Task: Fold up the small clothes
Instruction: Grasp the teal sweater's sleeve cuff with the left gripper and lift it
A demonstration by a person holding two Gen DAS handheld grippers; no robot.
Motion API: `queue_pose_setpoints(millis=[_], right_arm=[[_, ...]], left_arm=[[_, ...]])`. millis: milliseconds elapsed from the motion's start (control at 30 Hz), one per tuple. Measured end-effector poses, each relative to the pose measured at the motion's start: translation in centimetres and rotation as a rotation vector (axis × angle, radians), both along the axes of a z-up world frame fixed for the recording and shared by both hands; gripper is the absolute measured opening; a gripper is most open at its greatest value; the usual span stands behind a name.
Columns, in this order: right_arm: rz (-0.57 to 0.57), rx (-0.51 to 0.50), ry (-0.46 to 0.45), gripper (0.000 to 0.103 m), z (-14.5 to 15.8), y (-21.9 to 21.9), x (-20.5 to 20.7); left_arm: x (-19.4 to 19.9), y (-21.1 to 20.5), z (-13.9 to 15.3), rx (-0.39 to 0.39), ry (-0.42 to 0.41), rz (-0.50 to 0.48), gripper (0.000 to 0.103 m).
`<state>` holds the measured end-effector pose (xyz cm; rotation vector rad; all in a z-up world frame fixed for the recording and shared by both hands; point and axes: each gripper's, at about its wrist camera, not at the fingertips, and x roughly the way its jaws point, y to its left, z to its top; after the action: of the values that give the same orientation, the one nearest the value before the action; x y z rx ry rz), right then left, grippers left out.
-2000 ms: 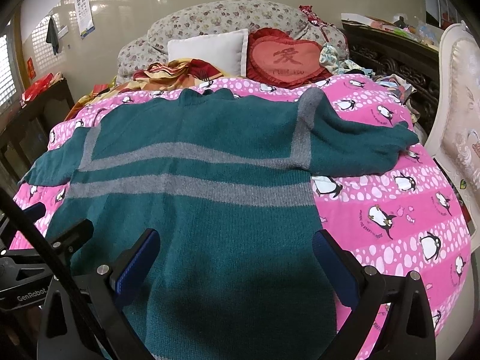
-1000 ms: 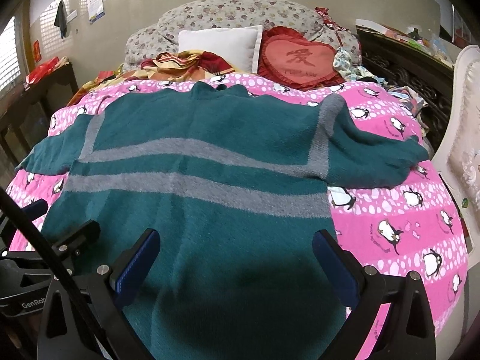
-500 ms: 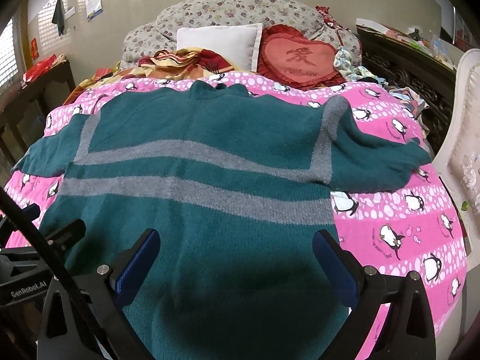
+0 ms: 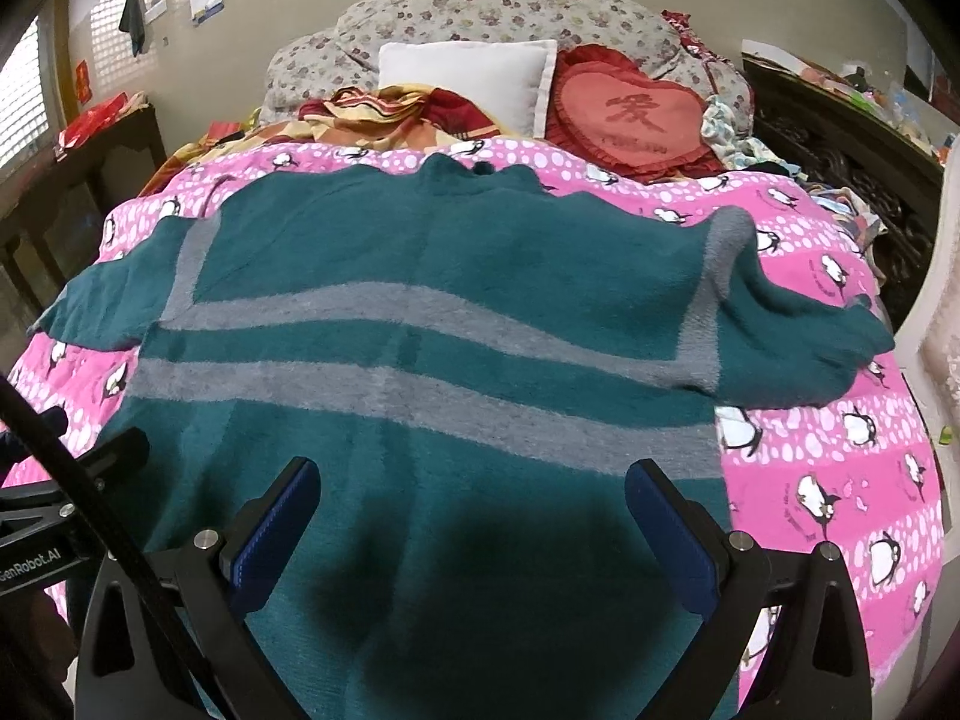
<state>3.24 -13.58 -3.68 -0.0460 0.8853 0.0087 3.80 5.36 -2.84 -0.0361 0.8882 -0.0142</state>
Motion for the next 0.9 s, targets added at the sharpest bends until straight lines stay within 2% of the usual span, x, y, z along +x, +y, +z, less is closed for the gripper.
queue_pose_setpoints(millis=[267,433,533,733,900], right_arm=[[0.017,0.014,0.012,0.103,-0.3,0.6,0.6],[0.043,0.044,0.016,0.103,-0.3,1.5,1.6],[0.058,0.056,0.025,0.103,-0.5,2.3,2.5],[0.085,0.087,0.036,0.103,-1.2,3.9,4.9],[0.091,0.046,0.056,0.103,-2.1,5.0,6.9]], left_arm=[[0.4,1.9,0.5,-0.04,0.013,0.023,0.103],[1.8,7.4,0.9,-0.127,0.039,0.125,0.103],[2.9,11.7,0.7,-0.159,0.057,0.218,0.103],[4.6,19.3,0.2,-0.147,0.069,0.397,0.103],[5.5,24.9,0.3,-0.16,0.057,0.498,0.103]])
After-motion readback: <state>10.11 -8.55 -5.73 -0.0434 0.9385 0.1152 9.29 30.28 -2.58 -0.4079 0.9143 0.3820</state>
